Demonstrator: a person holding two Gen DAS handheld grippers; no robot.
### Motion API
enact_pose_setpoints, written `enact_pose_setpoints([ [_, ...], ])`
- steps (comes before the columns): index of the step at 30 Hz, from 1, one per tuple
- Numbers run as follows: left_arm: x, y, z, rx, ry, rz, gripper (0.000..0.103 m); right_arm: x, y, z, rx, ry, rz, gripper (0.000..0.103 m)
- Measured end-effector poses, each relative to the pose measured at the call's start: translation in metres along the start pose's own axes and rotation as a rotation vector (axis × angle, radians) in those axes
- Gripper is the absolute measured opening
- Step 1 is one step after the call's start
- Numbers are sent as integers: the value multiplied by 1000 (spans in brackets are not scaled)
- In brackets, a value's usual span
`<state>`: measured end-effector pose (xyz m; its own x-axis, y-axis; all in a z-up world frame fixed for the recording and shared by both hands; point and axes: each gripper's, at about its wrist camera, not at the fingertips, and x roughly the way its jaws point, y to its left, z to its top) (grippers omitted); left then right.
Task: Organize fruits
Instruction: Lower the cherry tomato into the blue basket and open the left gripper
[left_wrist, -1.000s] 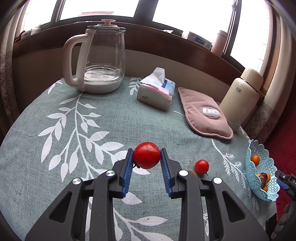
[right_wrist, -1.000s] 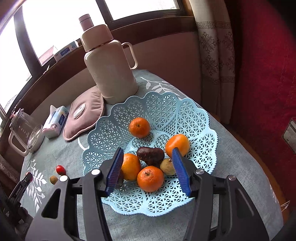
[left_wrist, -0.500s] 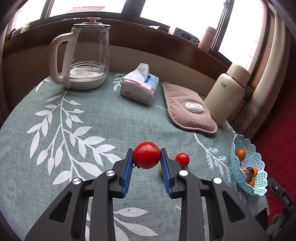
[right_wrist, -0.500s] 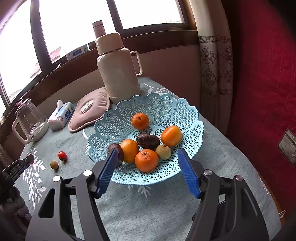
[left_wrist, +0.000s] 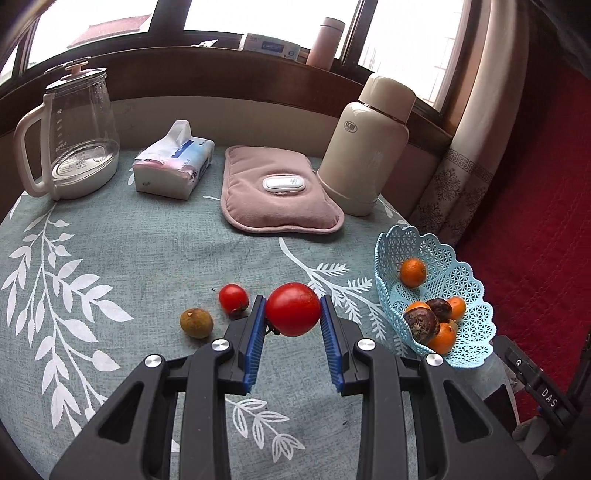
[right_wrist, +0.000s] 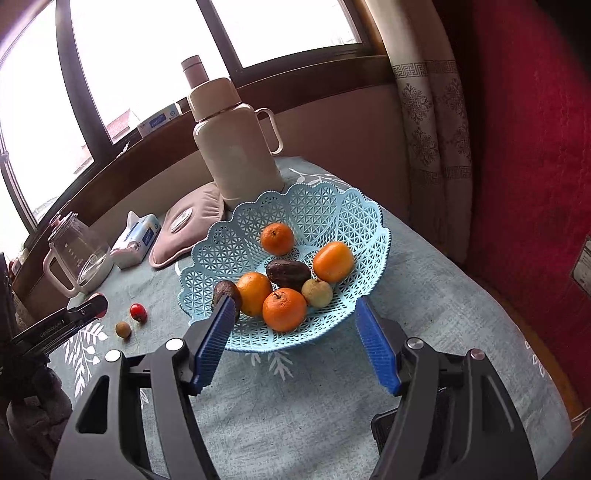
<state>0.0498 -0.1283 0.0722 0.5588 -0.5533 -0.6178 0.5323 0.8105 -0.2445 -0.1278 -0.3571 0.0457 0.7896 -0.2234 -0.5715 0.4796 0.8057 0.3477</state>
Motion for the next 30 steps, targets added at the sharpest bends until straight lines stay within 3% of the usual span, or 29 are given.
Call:
enact_pose_setpoints([
  [13, 36, -72, 10, 116, 53, -85, 30, -3, -5, -11, -22, -7, 18, 71],
  [24, 65, -95, 10, 161, 102, -117, 30, 1, -9, -14, -7, 4, 27, 71],
  [28, 68, -95, 9, 157, 111, -131, 32, 2, -10, -14, -3, 10, 31, 71],
  [30, 67, -94, 9, 154, 104, -129, 42, 2, -9, -14, -4, 12, 32, 71],
])
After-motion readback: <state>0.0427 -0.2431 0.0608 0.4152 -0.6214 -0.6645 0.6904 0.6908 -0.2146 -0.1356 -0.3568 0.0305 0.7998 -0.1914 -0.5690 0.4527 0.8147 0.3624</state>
